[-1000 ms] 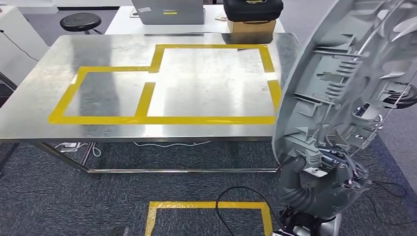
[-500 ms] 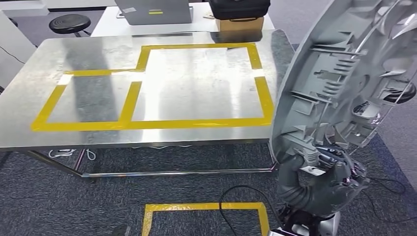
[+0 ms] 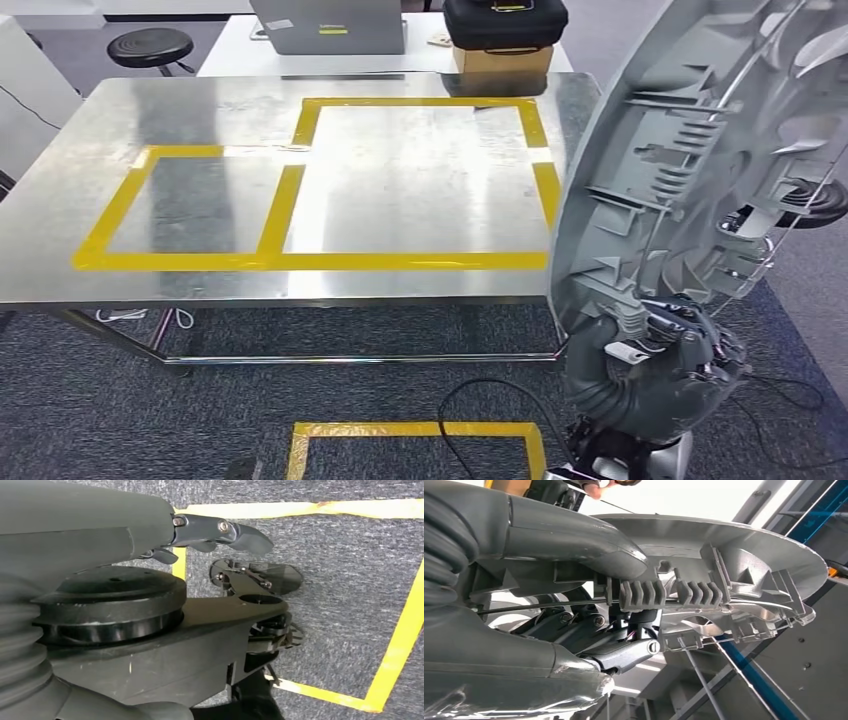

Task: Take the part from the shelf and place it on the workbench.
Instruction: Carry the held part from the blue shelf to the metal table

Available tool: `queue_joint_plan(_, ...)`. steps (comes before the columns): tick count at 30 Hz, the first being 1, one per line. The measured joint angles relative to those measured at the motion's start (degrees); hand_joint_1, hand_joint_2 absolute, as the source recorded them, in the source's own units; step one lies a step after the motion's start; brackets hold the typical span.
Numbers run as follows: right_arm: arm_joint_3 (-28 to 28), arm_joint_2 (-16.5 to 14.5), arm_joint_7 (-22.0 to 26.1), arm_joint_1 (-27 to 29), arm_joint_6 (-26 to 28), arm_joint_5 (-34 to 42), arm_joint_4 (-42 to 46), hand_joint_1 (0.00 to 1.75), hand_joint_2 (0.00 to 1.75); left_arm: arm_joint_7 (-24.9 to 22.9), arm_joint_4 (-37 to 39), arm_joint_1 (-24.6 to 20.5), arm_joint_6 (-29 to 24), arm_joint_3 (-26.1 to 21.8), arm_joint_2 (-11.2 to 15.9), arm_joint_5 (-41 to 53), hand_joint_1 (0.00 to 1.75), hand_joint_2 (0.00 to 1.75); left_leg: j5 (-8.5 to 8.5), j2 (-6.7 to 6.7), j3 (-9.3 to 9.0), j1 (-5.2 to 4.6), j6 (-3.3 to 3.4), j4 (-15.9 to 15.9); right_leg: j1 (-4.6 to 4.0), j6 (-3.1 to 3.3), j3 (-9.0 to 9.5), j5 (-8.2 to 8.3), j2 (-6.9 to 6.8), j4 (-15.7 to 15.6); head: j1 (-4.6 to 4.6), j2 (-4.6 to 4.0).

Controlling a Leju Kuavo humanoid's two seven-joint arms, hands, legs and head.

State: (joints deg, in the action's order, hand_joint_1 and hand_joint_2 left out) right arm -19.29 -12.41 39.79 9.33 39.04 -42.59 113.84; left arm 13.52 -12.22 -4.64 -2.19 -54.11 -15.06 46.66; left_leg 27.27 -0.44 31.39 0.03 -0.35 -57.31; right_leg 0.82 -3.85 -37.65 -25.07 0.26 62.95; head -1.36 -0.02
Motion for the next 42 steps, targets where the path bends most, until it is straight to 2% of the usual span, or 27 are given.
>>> queue_joint_plan(2,-0.03,0.00,-0.01,-0.03,0.00,-0.06,-0.01,1.75,1.75,-0.25,0.00,-0.01,-0.28,-0.19,0.00,0.10,0.00,1.75,0.32,-0.11,-0.16,-0.16,-0.52,-0.08,-0.03,0.63,1.44,0.41,0.16,-2.73,0.10,0.00)
queue_joint_plan(4,-0.05,-0.01,-0.03,-0.04,0.00,-0.07,0.00,1.75,1.75,-0.48,0.00,-0.03,-0.46,-0.34,-0.03,0.14,0.00,1.75,0.50,-0.11,-0.24,-0.05,-0.87,0.08,-0.14,1.60,1.45,0.31,0.36,-2.88,0.23,0.00)
queue_joint_plan(6,-0.08,-0.02,-0.05,-0.05,0.00,-0.08,0.01,1.75,1.75,-0.63,0.00,-0.11,-0.64,-0.42,-0.11,0.16,0.00,1.75,1.86,-0.07,0.52,0.06,-1.39,-1.71,-0.07,2.35,1.67,0.12,0.35,-2.99,0.42,0.00)
queue_joint_plan(7,-0.10,-0.03,-0.04,-0.06,0.00,-0.08,0.01,1.75,1.75,-0.69,0.00,-0.16,-0.74,-0.45,-0.15,0.16,0.00,1.75,3.27,-0.06,1.84,0.08,-1.63,-4.35,0.00,2.65,1.81,0.02,0.29,-3.05,0.55,0.00)
queue_joint_plan(9,-0.12,-0.03,-0.03,-0.06,0.00,-0.10,0.00,1.75,1.75,-0.80,0.00,-0.16,-0.87,-0.52,-0.20,0.16,0.00,1.75,6.40,-0.05,6.05,0.10,-1.88,-12.08,-0.04,2.98,1.91,-0.18,0.23,-3.05,0.72,0.00)
queue_joint_plan(10,-0.12,-0.03,-0.03,-0.06,0.00,-0.10,-0.01,1.75,1.75,-0.88,0.00,-0.12,-0.91,-0.56,-0.20,0.16,0.00,1.75,7.12,-0.05,7.95,0.10,-1.88,-15.16,-0.06,3.07,1.94,-0.24,0.25,-3.05,0.73,0.00)
queue_joint_plan(11,-0.12,-0.03,-0.04,-0.06,0.00,-0.10,-0.01,1.75,1.75,-0.92,0.00,-0.08,-0.93,-0.60,-0.20,0.16,0.00,1.75,6.73,-0.05,9.01,0.10,-1.81,-16.42,-0.08,3.11,1.99,-0.29,0.31,-3.05,0.73,0.00)
queue_joint_plan(12,-0.12,-0.03,-0.04,-0.06,0.00,-0.10,-0.01,1.75,1.75,-0.98,0.00,-0.06,-0.95,-0.63,-0.20,0.16,0.00,1.75,5.29,-0.05,9.04,0.10,-1.67,-15.59,-0.09,3.11,2.09,-0.35,0.39,-3.05,0.74,0.00)
queue_joint_plan(13,-0.12,-0.03,-0.05,-0.06,0.00,-0.11,-0.01,1.75,1.75,-1.05,0.00,-0.07,-0.97,-0.66,-0.20,0.16,0.00,1.75,3.10,-0.05,8.04,0.10,-1.49,-12.84,-0.08,3.05,2.24,-0.42,0.48,-3.05,0.74,0.00)
queue_joint_plan(14,-0.12,-0.03,-0.05,-0.07,-0.01,-0.14,-0.01,1.75,1.75,-1.09,0.00,-0.09,-0.95,-0.67,-0.20,0.17,0.00,1.75,0.80,-0.05,6.46,0.10,-1.26,-9.14,-0.08,2.93,2.40,-0.50,0.55,-3.05,0.74,0.00)
queue_joint_plan(16,-0.12,-0.03,-0.05,-0.08,-0.01,-0.20,0.00,1.75,1.75,-1.08,0.00,-0.20,-0.66,-0.69,-0.22,0.18,0.00,1.75,-1.54,-0.07,3.60,0.04,-0.95,-2.83,-0.29,2.46,2.51,-0.69,0.67,-2.99,0.73,0.00)
queue_joint_plan(17,-0.12,-0.03,-0.04,-0.09,-0.01,-0.23,0.01,1.75,1.75,-0.93,0.00,-0.24,-0.28,-0.70,-0.24,0.18,0.00,1.75,-1.71,-0.10,2.99,-0.01,-0.83,-1.36,-0.38,2.16,2.50,-0.70,0.70,-3.05,0.73,0.00)
queue_joint_plan(19,-0.12,-0.03,-0.03,-0.10,0.00,-0.32,0.01,1.75,1.75,-0.50,0.00,-0.21,0.61,-0.74,-0.27,0.17,0.00,1.75,-1.66,-0.17,2.84,-0.01,-0.43,-0.66,-0.40,1.45,2.51,-0.63,0.68,-3.33,0.71,0.00)
queue_joint_plan(21,-0.12,-0.02,-0.03,-0.11,0.00,-0.36,0.01,1.75,1.75,-0.16,0.00,-0.14,1.15,-0.78,-0.30,0.16,0.00,1.75,-1.86,-0.19,2.69,0.11,0.15,-0.39,-0.33,0.89,2.07,-1.53,0.47,-2.29,0.56,0.00)
queue_joint_plan(22,-0.12,-0.02,-0.02,-0.12,0.00,-0.38,0.02,1.75,1.75,-0.08,0.00,-0.15,1.26,-0.79,-0.32,0.16,0.00,1.75,-1.92,-0.18,2.59,0.20,0.40,-0.28,-0.33,0.73,1.25,-2.70,0.36,-0.46,0.43,0.00)
queue_joint_plan(25,-0.12,-0.01,0.00,-0.12,0.00,-0.42,0.02,1.75,1.75,0.02,0.00,-0.13,1.42,-0.80,-0.34,0.16,0.00,1.75,-1.36,-0.18,2.50,0.09,0.92,-0.26,-0.33,0.45,-3.73,-7.54,0.23,10.21,0.13,0.00)
queue_joint_plan(26,-0.12,-0.01,-0.01,-0.12,0.00,-0.42,0.01,1.75,1.75,0.03,0.00,-0.07,1.50,-0.81,-0.33,0.16,0.00,1.75,-1.00,-0.21,2.37,0.06,1.06,-0.26,-0.33,0.38,-4.94,-7.94,0.22,12.60,0.10,0.00)
queue_joint_plan(27,-0.12,-0.01,-0.02,-0.12,0.00,-0.42,0.01,1.75,1.75,0.04,0.00,0.00,1.62,-0.83,-0.33,0.16,0.00,1.75,-0.59,-0.25,2.12,0.05,1.13,-0.26,-0.32,0.35,-5.05,-7.14,0.21,12.71,0.08,0.00)
queue_joint_plan(28,-0.12,-0.01,-0.02,-0.12,0.00,-0.41,0.01,1.75,1.75,0.05,0.00,0.05,1.79,-0.84,-0.34,0.16,0.00,1.75,-0.33,-0.27,1.73,0.05,1.14,-0.26,-0.29,0.35,-4.04,-5.43,0.19,10.64,0.07,0.00)
queue_joint_plan(29,-0.12,-0.01,-0.02,-0.12,0.00,-0.40,0.01,1.75,1.75,0.05,0.00,0.09,1.96,-0.85,-0.35,0.16,0.00,1.75,-0.04,-0.27,1.20,0.06,1.02,-0.26,-0.25,0.36,-2.06,-3.27,0.11,6.87,0.07,0.00)
queue_joint_plan(31,-0.14,0.01,-0.01,-0.15,0.00,-0.40,0.01,1.75,1.75,0.00,0.00,0.11,2.08,-0.86,-0.33,0.15,0.00,1.75,0.29,-0.26,0.31,-0.12,0.45,-0.46,-0.27,0.50,1.95,-1.02,-0.08,-0.27,0.09,0.00)
queue_joint_plan(33,-0.21,0.02,-0.01,-0.18,0.00,-0.41,0.01,1.75,1.75,-0.42,0.00,0.09,1.37,-0.87,-0.30,0.15,0.00,1.75,0.25,-0.24,0.02,-0.29,-0.14,-0.58,-0.43,0.94,3.49,-1.18,-0.07,-2.80,0.19,0.00)
queue_joint_plan(36,-0.33,-0.01,-0.03,-0.20,0.00,-0.44,0.02,1.75,1.75,-1.09,-0.01,-0.03,0.01,-0.88,-0.33,0.28,0.00,1.75,0.83,-0.16,0.13,-0.19,-0.80,-0.90,-0.33,1.94,3.79,-1.36,0.05,-3.19,0.34,0.00)
queue_joint_plan(38,-0.42,-0.03,-0.03,-0.22,0.00,-0.48,0.02,1.75,1.75,-1.24,-0.02,-0.12,-0.25,-0.88,-0.35,0.35,0.00,1.75,2.88,-0.14,2.33,-0.12,-1.41,-5.07,-0.11,2.56,4.22,-1.58,-0.05,-3.46,0.66,0.00)
queue_joint_plan(40,-0.44,-0.03,-0.03,-0.23,0.00,-0.50,0.02,1.75,1.75,-1.46,-0.02,-0.10,-0.39,-0.88,-0.35,0.41,0.00,1.75,5.39,-0.12,6.95,-0.03,-1.79,-12.66,-0.09,2.94,4.42,-1.88,-0.08,-3.50,0.91,0.00)
queue_joint_plan(41,-0.44,-0.03,-0.03,-0.23,0.00,-0.46,0.02,1.75,1.75,-1.61,-0.02,-0.05,-0.48,-0.88,-0.33,0.45,0.00,1.75,5.73,-0.12,9.01,0.00,-1.87,-15.49,-0.08,3.02,4.53,-2.04,-0.03,-3.50,0.92,0.00)
queue_joint_plan(42,-0.44,-0.03,-0.03,-0.23,0.00,-0.38,0.02,1.75,1.75,-1.71,-0.02,-0.01,-0.57,-0.89,-0.32,0.49,0.00,1.75,5.07,-0.12,10.22,0.02,-1.89,-16.59,-0.06,3.02,4.71,-2.22,0.06,-3.50,0.92,0.00)
